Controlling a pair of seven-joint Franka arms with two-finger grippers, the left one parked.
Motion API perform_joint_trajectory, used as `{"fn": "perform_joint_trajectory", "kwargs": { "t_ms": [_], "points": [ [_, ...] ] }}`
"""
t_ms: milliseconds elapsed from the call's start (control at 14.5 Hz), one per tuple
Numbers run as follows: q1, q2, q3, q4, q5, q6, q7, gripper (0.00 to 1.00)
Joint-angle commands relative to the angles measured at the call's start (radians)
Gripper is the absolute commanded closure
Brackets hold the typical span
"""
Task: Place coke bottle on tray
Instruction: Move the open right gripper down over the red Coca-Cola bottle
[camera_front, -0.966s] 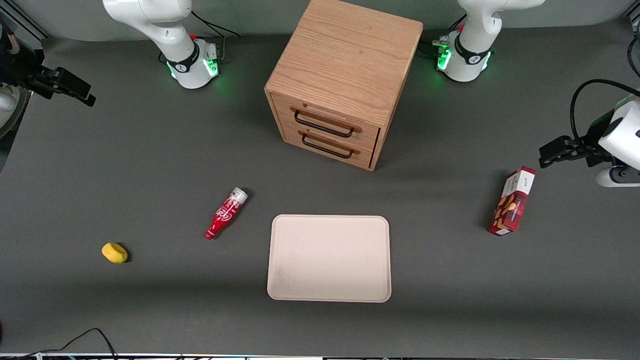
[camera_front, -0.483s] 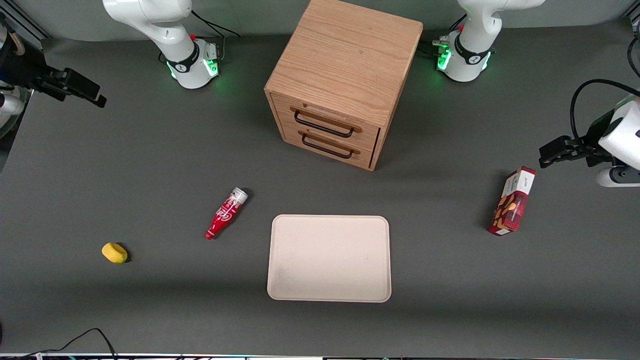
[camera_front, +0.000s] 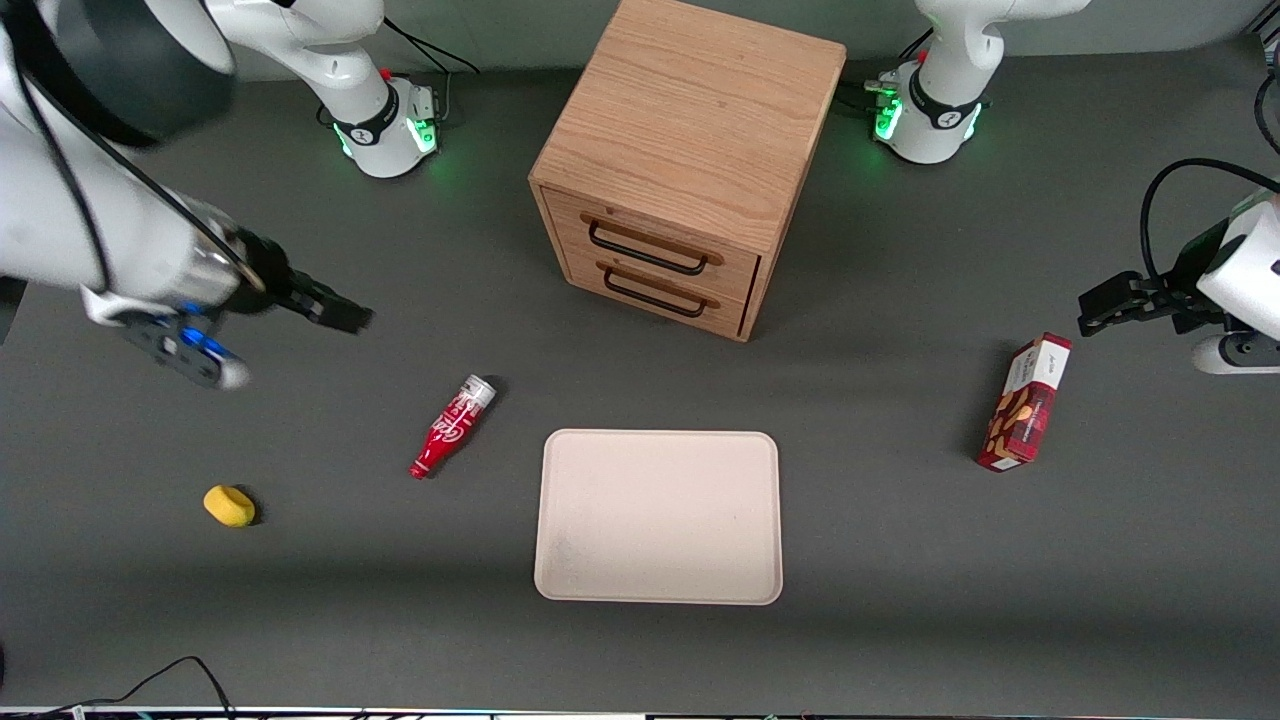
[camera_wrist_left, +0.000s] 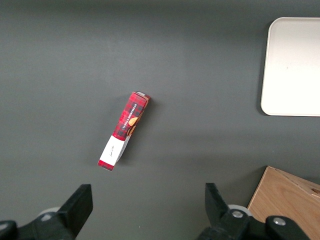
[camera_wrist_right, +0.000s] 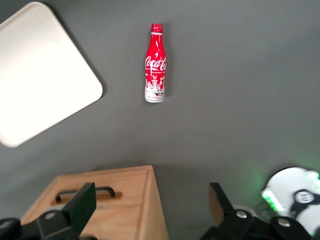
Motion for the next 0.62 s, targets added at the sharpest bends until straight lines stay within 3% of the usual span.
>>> {"fn": "perform_joint_trajectory", "kwargs": {
  "t_ms": [0, 276, 483, 552],
  "points": [
    [0.004, 0.051, 0.01, -0.148, -0.016, 0.169, 0.083, 0.0],
    [0.001, 0.095, 0.012, -0.423, -0.104, 0.54, 0.098, 0.0],
    [-0.001, 0.183, 0.01, -0.47, -0.165, 0.682, 0.13, 0.0],
    [-0.001, 0.207, 0.01, -0.482, -0.223, 0.724, 0.171, 0.0]
  ]
}}
